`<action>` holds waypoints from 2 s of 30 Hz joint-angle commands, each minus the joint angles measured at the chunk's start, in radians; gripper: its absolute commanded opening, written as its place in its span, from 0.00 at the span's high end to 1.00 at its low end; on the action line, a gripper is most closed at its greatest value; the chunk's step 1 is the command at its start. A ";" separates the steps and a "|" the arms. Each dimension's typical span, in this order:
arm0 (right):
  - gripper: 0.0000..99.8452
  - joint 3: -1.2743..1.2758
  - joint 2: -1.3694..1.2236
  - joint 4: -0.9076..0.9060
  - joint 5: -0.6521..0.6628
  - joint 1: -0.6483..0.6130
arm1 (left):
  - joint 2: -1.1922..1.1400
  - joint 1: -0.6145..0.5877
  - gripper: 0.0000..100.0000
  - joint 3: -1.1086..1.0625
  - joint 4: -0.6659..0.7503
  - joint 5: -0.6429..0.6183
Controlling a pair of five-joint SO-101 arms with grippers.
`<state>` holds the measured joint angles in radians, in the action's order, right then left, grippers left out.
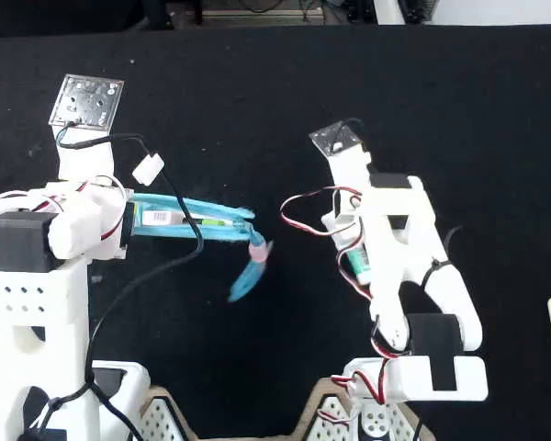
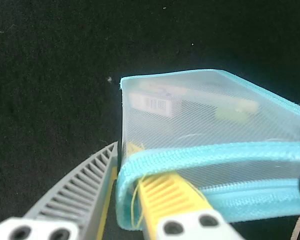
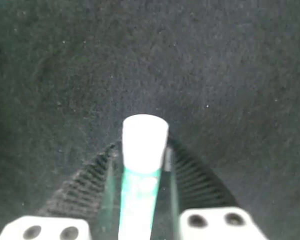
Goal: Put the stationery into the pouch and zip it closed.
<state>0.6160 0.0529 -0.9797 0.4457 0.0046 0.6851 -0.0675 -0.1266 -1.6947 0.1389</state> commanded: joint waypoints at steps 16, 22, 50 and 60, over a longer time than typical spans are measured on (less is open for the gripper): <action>0.80 -0.501 -0.348 -0.313 0.023 0.011 | 0.000 0.004 0.97 -0.005 0.009 -0.005; 0.85 -0.628 -0.499 -0.382 0.025 0.015 | 0.000 0.004 0.97 -0.005 0.008 -0.005; 0.99 -0.479 0.943 -0.382 -0.275 -0.402 | 0.000 0.004 0.97 -0.005 0.008 -0.005; 0.99 -0.466 1.013 -0.212 -0.404 -0.812 | 0.000 0.004 0.97 -0.005 0.008 -0.006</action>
<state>0.1419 1.0610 -1.2344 0.0514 -0.7089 0.6851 -0.0675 -0.1266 -1.6947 0.1389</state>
